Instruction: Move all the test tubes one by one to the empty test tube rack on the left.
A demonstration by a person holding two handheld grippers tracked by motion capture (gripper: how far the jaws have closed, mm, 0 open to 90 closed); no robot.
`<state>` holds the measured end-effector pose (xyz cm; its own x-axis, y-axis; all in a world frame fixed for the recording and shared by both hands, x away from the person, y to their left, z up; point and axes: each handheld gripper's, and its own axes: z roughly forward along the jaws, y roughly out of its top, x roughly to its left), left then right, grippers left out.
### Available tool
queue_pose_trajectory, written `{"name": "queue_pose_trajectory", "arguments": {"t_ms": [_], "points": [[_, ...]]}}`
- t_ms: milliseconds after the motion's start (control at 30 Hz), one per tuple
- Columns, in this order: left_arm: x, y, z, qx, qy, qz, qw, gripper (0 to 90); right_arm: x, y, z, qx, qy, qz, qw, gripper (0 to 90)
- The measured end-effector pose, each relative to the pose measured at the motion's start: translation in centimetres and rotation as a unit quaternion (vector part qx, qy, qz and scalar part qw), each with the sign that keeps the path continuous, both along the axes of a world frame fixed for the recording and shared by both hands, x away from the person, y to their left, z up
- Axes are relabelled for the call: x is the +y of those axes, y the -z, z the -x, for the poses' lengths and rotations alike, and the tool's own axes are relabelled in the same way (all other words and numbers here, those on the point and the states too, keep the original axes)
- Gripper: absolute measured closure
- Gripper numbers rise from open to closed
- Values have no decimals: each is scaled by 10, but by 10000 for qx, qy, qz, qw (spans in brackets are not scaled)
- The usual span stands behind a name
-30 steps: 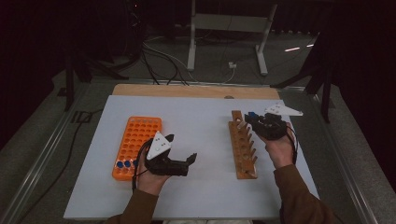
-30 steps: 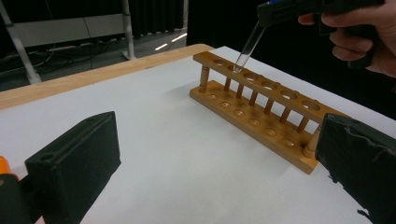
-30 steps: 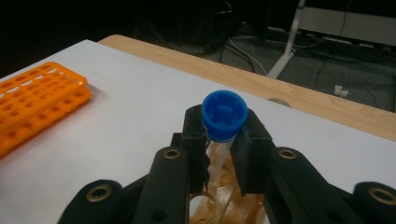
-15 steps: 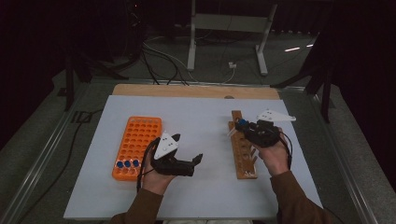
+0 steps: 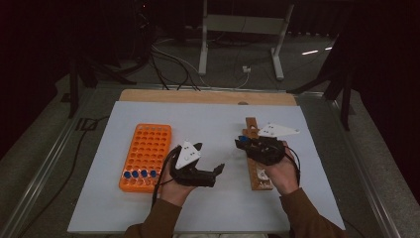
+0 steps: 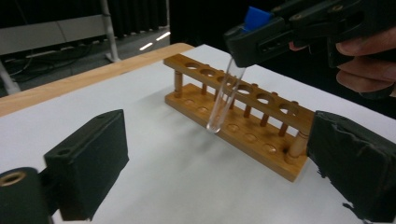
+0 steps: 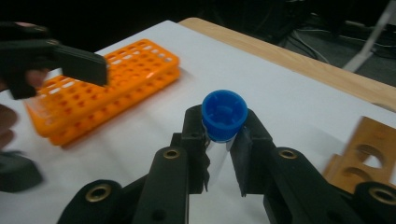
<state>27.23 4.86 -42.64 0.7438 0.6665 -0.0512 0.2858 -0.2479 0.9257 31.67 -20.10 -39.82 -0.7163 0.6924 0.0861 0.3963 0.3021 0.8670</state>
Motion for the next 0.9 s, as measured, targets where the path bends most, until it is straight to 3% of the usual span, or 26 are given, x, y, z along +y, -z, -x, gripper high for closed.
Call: {"name": "queue_pose_trajectory", "arguments": {"t_ms": [367,900], "points": [[-15,2,0,-92,56,-209,9997,260,19,-6,15,36,-426,7,9991,766],[-22,7,-1,-200,239,-426,9986,755,34,-8,22,106,-735,9,9972,766]]}}
